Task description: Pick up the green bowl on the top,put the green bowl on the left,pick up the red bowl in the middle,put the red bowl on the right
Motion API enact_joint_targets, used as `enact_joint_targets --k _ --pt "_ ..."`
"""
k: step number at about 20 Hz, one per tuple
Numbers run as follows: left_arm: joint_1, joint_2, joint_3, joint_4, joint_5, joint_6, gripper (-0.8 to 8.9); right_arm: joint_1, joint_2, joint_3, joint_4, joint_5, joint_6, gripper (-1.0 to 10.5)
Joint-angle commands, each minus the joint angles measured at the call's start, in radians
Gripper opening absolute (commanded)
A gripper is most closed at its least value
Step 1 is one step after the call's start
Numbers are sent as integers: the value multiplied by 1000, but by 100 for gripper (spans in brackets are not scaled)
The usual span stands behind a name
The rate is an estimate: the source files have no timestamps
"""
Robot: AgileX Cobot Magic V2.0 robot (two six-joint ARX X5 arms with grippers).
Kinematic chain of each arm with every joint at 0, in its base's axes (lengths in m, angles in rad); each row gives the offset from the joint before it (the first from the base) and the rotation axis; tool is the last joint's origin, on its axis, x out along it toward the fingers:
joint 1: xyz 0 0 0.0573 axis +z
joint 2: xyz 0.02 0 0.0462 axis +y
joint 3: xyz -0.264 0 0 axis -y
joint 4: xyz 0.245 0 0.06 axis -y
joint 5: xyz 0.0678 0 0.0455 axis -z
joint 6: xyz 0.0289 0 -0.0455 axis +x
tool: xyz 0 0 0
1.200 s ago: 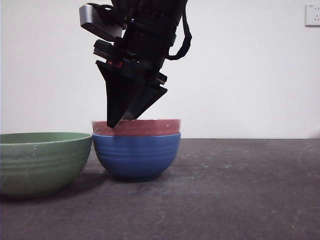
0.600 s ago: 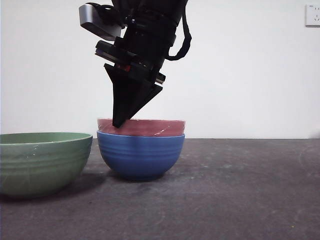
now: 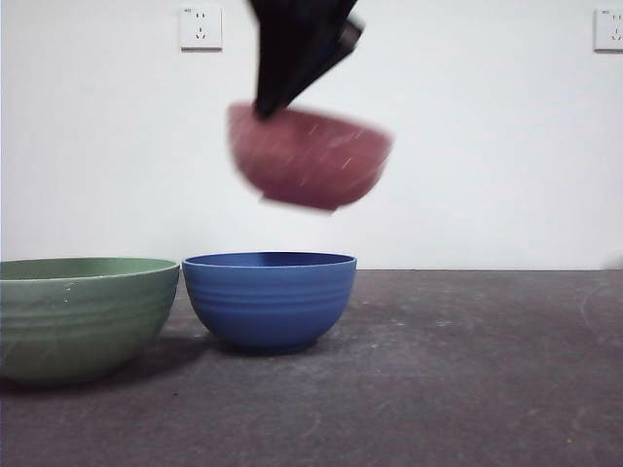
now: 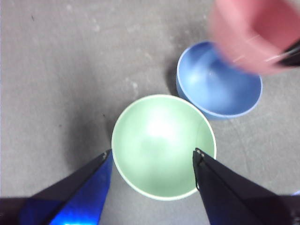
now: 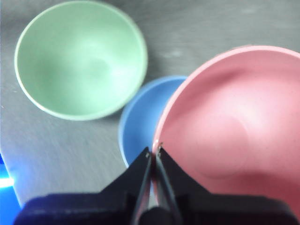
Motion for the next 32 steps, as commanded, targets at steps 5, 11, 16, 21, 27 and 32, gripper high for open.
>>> enact_joint_targets --k 5,11,16,21,27,32 --pt "2 0 -3 30 2 5 291 -92 -130 -28 -242 63 173 -13" --pt "2 0 -3 32 2 3 291 -101 -160 -282 -29 64 294 -13" --pt "2 0 -3 32 2 0 286 -101 -159 -492 238 85 337 -13" --pt "2 0 -3 34 1 0 286 -101 -113 -522 254 79 336 -10" --pt "2 0 -3 34 2 0 286 -101 -106 -522 229 82 339 257" --pt "2 0 -3 63 3 -2 282 -103 -261 -522 291 90 340 248"
